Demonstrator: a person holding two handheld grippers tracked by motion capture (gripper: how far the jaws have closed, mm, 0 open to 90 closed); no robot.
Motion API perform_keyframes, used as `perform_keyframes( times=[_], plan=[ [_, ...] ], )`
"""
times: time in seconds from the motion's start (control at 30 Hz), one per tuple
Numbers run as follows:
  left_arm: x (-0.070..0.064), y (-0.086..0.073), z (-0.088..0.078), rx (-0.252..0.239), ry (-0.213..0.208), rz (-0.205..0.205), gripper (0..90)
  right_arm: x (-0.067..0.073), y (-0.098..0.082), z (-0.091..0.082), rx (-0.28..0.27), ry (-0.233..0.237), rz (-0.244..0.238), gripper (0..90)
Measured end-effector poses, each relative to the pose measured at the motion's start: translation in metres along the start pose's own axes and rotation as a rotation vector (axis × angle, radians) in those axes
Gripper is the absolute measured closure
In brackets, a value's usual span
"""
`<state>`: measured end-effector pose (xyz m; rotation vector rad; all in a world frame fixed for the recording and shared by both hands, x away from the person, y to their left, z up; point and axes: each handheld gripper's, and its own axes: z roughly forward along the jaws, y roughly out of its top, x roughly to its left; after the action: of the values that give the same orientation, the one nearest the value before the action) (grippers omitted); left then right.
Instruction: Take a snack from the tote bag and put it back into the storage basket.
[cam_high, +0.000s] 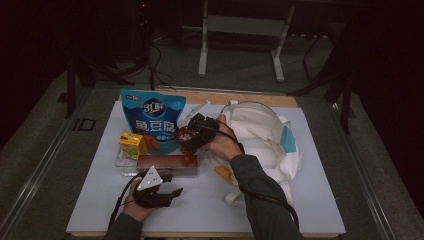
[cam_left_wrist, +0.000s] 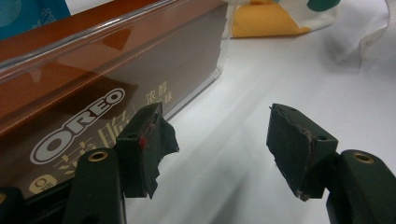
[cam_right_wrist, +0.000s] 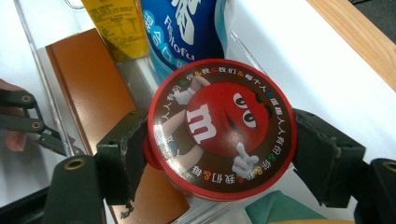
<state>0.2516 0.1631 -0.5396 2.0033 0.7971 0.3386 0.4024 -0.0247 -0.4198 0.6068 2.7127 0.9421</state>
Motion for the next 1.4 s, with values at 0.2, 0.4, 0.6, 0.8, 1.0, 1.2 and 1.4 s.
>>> perform_keyframes(
  times=[0.2,0.4,0.6,0.8,1.0,1.2,1.4],
  plan=[
    [0.000,0.000,0.000,0.000,-0.001,0.000,37.3,0.000,0.000,0.002,0.006,-0.012,0.001,25.2],
    [0.000,0.000,0.000,0.002,0.000,0.003,37.3,0.001,-0.001,0.005,0.021,-0.028,-0.003,25.2],
    [0.000,0.000,0.000,0.001,-0.002,0.001,37.3,0.001,-0.002,0.009,0.034,-0.032,0.002,25.1],
    [0.000,0.000,0.000,0.001,-0.001,0.001,37.4,0.004,-0.004,0.012,0.044,-0.045,-0.008,25.2],
    [0.000,0.000,0.000,0.001,-0.002,0.001,37.4,0.004,-0.004,0.013,0.064,-0.026,0.004,25.1],
    [0.000,0.000,0.000,0.001,-0.001,0.003,37.3,0.003,-0.003,0.013,0.083,0.000,0.015,24.8],
    [0.000,0.000,0.000,0.002,-0.002,0.002,37.3,0.002,-0.007,0.017,0.124,0.004,0.022,25.0]
  ],
)
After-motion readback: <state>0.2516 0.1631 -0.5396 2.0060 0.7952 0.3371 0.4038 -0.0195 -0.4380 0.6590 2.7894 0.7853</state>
